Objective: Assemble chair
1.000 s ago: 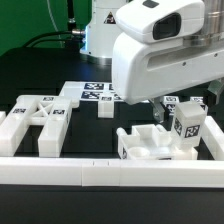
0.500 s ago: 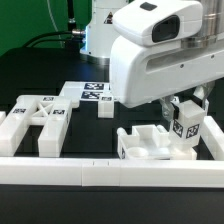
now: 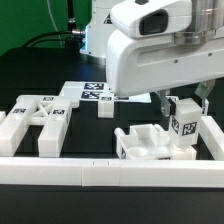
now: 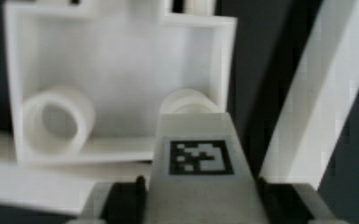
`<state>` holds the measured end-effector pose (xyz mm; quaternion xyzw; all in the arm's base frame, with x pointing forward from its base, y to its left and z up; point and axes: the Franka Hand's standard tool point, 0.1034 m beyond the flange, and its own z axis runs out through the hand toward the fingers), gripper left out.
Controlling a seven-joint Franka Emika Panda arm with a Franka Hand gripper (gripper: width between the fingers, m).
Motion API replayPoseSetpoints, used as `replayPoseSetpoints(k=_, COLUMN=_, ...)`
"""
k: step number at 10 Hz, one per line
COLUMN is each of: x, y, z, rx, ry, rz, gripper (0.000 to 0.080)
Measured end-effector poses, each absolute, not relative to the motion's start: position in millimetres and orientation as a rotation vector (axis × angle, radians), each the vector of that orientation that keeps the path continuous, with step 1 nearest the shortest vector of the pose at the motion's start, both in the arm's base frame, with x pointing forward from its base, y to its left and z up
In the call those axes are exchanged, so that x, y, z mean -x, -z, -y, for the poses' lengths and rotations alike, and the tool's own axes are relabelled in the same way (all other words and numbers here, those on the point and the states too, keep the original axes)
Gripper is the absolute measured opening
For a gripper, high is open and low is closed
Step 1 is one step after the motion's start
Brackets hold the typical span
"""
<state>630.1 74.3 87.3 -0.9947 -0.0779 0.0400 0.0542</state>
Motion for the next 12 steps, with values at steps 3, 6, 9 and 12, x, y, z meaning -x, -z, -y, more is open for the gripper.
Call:
replayPoseSetpoints(k=3, x=-632.4, y=-87.2, z=-82.8, rx=3.030, ry=-0.073, rz=-0.168, gripper=0.0287)
replayPoseSetpoints(k=6, x=-636.5, y=-87.5, z=-89.9, rx=2.965, ry=-0.029, rz=-0.566, gripper=0.0287)
replayPoseSetpoints(k=9, x=-636.2, y=-87.4, z=-92.6, rx=2.907, ry=-0.048, rz=-0.783, gripper=0.0287)
replayPoseSetpoints(k=12, x=-637.7, y=-86.9, z=-100.5, rx=2.757, ry=-0.040, rz=-1.146, gripper=0.0287)
